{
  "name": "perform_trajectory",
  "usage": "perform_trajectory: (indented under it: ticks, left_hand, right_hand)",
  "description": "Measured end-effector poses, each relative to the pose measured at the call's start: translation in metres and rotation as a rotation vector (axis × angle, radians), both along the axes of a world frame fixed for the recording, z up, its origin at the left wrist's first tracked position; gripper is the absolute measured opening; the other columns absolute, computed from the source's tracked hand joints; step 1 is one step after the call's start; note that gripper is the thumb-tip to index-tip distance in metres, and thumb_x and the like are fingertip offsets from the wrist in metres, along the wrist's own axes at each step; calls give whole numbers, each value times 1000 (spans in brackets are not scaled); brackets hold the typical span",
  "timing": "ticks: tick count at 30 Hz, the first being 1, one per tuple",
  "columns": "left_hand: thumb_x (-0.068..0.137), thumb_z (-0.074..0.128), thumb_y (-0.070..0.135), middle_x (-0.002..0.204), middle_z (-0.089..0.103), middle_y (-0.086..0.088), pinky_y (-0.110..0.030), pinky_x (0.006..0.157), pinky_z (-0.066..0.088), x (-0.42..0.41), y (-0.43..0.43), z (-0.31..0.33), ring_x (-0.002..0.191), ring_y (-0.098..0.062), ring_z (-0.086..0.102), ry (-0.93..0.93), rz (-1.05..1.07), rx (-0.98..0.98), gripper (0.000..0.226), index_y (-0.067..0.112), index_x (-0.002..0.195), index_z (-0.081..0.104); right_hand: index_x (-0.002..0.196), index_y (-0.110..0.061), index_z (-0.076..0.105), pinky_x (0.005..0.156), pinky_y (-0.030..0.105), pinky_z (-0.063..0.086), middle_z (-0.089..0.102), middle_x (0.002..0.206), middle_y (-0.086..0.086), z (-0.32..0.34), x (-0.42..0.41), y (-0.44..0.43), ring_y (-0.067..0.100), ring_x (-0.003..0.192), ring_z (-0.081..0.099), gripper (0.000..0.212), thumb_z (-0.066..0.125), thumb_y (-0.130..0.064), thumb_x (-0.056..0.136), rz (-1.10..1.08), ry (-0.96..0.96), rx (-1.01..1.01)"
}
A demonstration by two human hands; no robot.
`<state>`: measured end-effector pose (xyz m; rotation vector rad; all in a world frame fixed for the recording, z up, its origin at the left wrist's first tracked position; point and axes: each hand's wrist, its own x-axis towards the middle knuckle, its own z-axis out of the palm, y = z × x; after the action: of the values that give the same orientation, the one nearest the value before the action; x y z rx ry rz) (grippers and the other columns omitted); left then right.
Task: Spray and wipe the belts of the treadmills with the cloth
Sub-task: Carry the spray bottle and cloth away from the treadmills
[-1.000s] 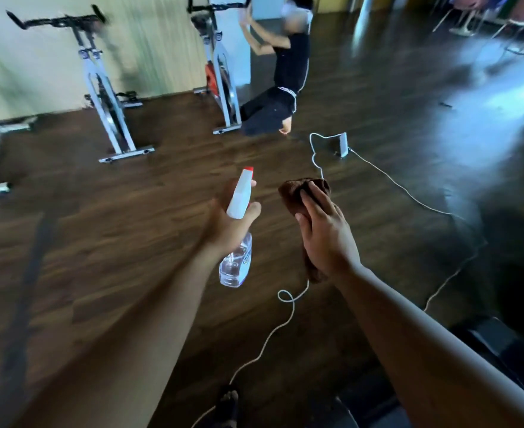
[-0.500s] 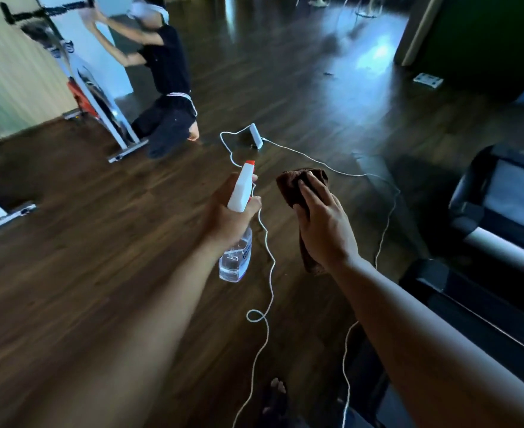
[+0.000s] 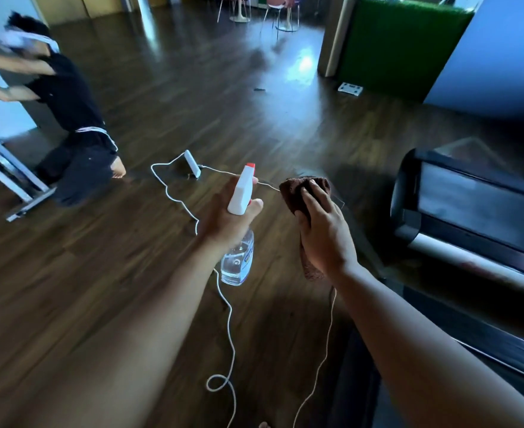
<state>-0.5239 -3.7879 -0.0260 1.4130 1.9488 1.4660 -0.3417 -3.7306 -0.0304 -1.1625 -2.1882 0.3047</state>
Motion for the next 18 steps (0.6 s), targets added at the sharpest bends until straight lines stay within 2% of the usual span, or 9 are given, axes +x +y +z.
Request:
perform_trajectory:
  ticks: [1,3,6,8,12,16,18]
  left_hand:
    - [78,60,45,110,64,13,-42,89,53,-5,17,-1,98,-17,63,14,-21,15,41,47,119,55]
    - [78,61,43,101,66,10,-38,83,54,-8,30,2,88,-12,64,-12,-37,26,37,40,114,60]
    - [80,64,28,93,69,-1,-17,78,48,-16,77,7,80,-5,60,29,-90,51,37,19,116,66]
    - [84,67,22,90,69,-5,-9,72,42,-25,102,5,78,-7,59,57,-125,46,33,16,116,66]
    - [87,68,22,91,67,-4,-14,72,44,-50,160,5,79,-13,59,52,-199,39,29,20,116,64]
    - [86,71,20,85,64,11,-14,67,41,-79,222,5,77,-3,58,31,-243,15,28,27,113,65]
    - [83,69,27,88,63,16,-22,71,43,-93,253,6,78,-3,58,30,-272,0,30,28,112,66]
  right_hand:
    - [143,-11,51,113,41,36,40,156,5,1,-1,17,31,139,41,46,56,-18,98,-9,10,-24]
    - [143,-10,51,113,42,36,40,155,7,-2,-1,34,32,139,40,46,56,-17,97,-35,1,-42]
    - [142,-10,52,111,46,40,41,155,7,0,-9,70,33,138,42,46,57,-16,97,-81,-19,-34]
    - [143,-11,51,112,45,38,40,156,5,-2,-13,92,32,139,41,46,56,-17,98,-109,-26,-38]
    - [144,-11,49,113,42,36,39,156,4,-4,-33,142,32,139,40,47,55,-18,98,-182,-56,-28]
    - [144,-10,50,113,36,32,39,156,5,-3,-65,187,30,140,39,47,56,-18,98,-250,-48,-47]
    - [144,-10,50,114,31,28,38,157,5,1,-80,209,29,141,38,46,55,-19,99,-292,-32,-61]
